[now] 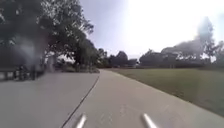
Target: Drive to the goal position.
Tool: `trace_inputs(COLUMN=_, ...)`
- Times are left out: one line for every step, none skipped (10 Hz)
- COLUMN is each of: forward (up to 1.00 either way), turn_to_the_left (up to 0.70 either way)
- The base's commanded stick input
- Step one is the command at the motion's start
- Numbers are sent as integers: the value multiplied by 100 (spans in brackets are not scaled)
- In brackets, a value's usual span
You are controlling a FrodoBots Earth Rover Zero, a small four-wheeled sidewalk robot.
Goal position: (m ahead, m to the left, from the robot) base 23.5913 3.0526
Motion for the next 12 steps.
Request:
trace_inputs(forward=70, turn_to_the_left=0)
trace_inputs(forward=70, turn_to_the_left=0)
trace_inputs(forward=70, turn_to_the_left=0)
trace_inputs(forward=70, turn_to_the_left=0)
trace_inputs(forward=70, turn_to_the_left=0)
trace_inputs(forward=70, turn_to_the_left=0)
trace_inputs(forward=70, turn_to_the_left=0)
trace_inputs(forward=70, turn_to_the_left=0)
trace_inputs(forward=70, turn_to_the_left=0)
trace_inputs(forward=70, turn_to_the_left=0)
trace_inputs(forward=70, turn_to_the_left=0)
trace_inputs(forward=70, turn_to_the_left=0)
